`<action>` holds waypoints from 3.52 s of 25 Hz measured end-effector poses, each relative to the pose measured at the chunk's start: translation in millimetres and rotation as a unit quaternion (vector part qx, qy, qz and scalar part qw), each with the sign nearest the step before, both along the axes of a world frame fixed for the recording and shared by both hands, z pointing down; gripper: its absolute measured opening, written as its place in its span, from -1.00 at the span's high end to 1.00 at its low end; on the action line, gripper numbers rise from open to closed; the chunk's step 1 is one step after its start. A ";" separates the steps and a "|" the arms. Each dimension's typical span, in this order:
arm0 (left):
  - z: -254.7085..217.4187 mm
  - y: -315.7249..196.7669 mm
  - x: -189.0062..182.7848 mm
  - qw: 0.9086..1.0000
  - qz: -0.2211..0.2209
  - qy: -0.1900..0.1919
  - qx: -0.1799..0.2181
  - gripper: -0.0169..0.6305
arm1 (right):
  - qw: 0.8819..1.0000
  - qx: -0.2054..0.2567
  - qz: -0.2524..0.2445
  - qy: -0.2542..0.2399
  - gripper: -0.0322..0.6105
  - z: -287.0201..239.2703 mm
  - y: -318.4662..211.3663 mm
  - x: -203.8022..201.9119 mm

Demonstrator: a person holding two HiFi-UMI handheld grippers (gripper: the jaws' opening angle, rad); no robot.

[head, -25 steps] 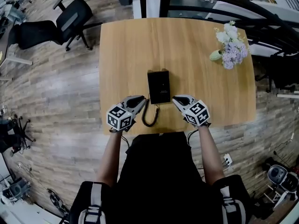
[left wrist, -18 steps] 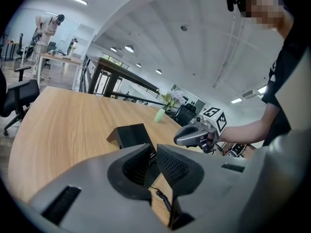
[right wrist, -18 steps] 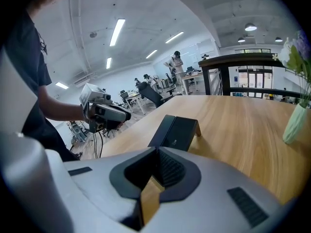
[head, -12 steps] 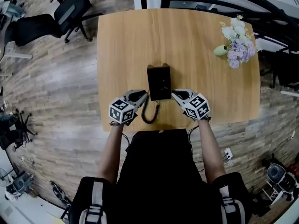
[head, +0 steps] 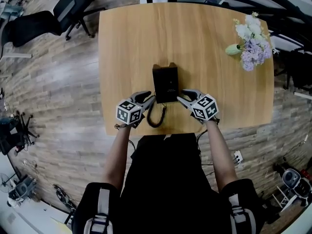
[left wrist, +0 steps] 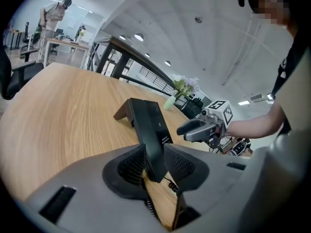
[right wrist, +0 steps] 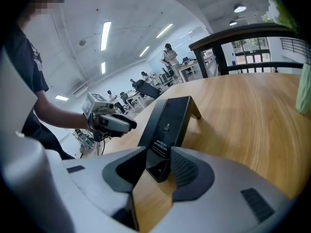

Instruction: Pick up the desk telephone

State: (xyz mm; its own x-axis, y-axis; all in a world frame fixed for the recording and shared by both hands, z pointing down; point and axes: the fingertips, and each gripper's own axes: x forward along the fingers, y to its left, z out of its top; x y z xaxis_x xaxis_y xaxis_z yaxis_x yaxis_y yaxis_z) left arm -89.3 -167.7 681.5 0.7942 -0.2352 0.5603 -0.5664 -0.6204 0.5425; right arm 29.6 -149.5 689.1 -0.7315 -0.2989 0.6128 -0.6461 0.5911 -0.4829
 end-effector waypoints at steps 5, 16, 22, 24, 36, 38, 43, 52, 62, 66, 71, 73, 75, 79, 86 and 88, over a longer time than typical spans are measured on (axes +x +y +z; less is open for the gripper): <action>12.0 -6.2 6.2 1.000 -0.005 0.014 -0.021 0.39 | 1.000 -0.008 -0.003 -0.008 0.26 12.5 -12.5 -3.4; 34.5 -13.5 20.4 0.998 -0.005 0.020 -0.056 0.16 | 0.999 -0.020 0.001 -0.024 0.14 25.9 -28.6 -14.9; 41.8 -16.7 29.4 0.997 -0.004 0.026 -0.067 0.17 | 0.999 -0.028 -0.012 -0.031 0.14 32.7 -32.1 -18.5; 42.8 -19.0 32.4 0.997 -0.003 0.028 -0.068 0.16 | 0.999 -0.030 -0.014 -0.032 0.14 34.8 -32.7 -19.0; 51.1 -22.6 48.2 0.997 0.020 0.034 -0.073 0.17 | 0.997 -0.054 -0.008 -0.060 0.14 43.6 -37.8 -25.4; 51.3 -23.4 50.3 0.996 0.023 0.035 -0.072 0.17 | 0.995 -0.063 -0.002 -0.072 0.14 44.7 -37.1 -25.5; 51.7 -24.0 59.2 0.996 0.036 0.034 -0.075 0.16 | 0.993 -0.078 0.009 -0.093 0.15 45.9 -36.4 -27.1; 52.4 -25.0 59.7 0.996 0.033 0.033 -0.078 0.16 | 0.991 -0.091 0.024 -0.099 0.18 46.4 -36.4 -26.9; 50.8 -25.2 58.5 0.996 0.032 0.035 -0.079 0.16 | 0.989 -0.098 0.035 -0.100 0.19 45.4 -36.0 -26.9; 47.9 -24.8 58.5 0.996 0.030 0.039 -0.080 0.16 | 0.989 -0.098 0.038 -0.104 0.19 42.4 -35.7 -26.9; 41.7 -24.6 56.5 0.996 0.024 0.045 -0.079 0.16 | 0.989 -0.095 0.038 -0.106 0.19 35.7 -35.9 -28.3; 39.2 -24.0 56.4 0.996 0.023 0.047 -0.078 0.16 | 0.989 -0.092 0.038 -0.106 0.19 32.9 -35.6 -28.3; 36.1 -23.1 55.4 0.996 0.021 0.049 -0.078 0.16 | 0.989 -0.091 0.039 -0.108 0.19 29.7 -34.8 -29.3; 26.3 -19.8 50.3 0.995 0.017 0.057 -0.075 0.16 | 0.989 -0.088 0.040 -0.115 0.20 18.7 -31.7 -33.8; 6.1 -8.3 42.9 0.995 0.018 0.065 -0.069 0.16 | 0.989 -0.077 0.038 -0.122 0.20 -1.2 -20.6 -40.8; 1.0 -4.6 40.0 0.995 0.016 0.069 -0.067 0.16 | 0.989 -0.073 0.041 -0.123 0.21 -6.8 -17.1 -43.6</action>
